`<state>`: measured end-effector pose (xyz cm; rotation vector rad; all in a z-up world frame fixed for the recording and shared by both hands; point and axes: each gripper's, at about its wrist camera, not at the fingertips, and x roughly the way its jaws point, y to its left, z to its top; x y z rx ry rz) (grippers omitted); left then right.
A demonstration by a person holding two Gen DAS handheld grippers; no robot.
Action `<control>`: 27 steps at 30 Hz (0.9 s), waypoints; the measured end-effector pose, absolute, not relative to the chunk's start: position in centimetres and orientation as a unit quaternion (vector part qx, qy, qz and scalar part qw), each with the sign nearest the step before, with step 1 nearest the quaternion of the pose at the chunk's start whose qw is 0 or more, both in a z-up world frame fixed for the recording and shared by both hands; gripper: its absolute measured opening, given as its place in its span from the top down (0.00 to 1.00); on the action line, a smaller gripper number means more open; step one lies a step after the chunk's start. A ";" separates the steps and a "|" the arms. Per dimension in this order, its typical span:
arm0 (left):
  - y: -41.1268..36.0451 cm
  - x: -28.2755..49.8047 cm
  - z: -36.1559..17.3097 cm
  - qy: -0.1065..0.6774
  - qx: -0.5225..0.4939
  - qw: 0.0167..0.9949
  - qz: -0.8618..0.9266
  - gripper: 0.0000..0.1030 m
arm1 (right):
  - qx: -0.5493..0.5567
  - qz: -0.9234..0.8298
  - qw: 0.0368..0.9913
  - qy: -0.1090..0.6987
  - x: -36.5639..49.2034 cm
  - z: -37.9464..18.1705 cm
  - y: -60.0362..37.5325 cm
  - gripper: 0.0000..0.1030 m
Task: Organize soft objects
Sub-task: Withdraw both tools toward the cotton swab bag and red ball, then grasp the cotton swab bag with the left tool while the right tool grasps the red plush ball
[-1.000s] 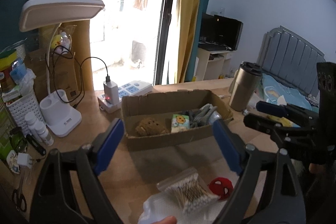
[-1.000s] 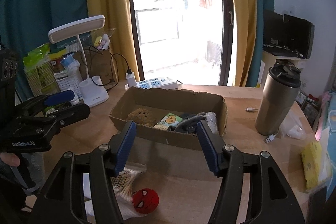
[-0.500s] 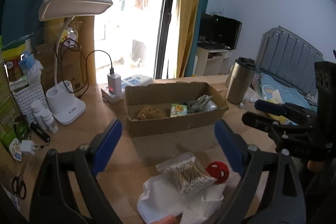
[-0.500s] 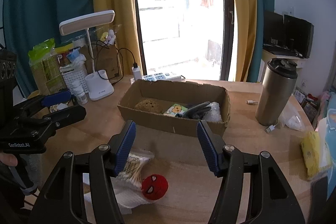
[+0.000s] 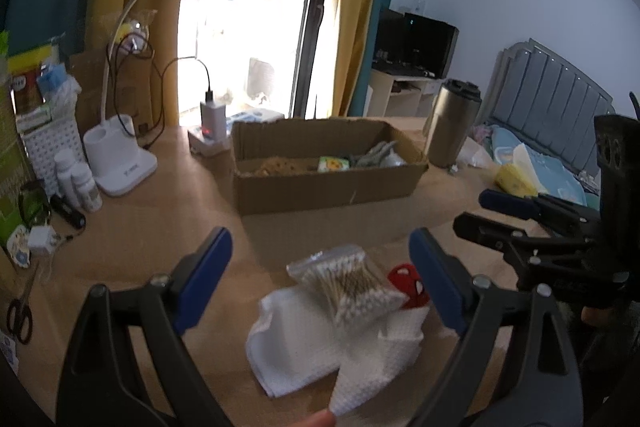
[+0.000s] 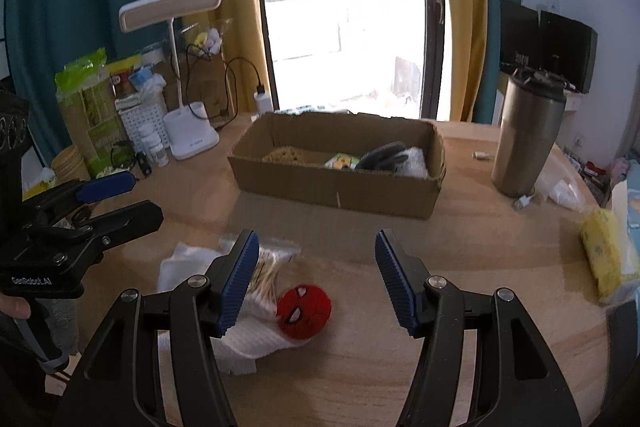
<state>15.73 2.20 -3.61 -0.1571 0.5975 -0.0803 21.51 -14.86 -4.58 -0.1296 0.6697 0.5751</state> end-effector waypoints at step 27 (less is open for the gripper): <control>1.8 15.7 -8.9 0.348 -0.096 0.932 -0.044 0.11 | -0.069 0.281 0.876 0.385 22.6 -10.6 -13.9 0.38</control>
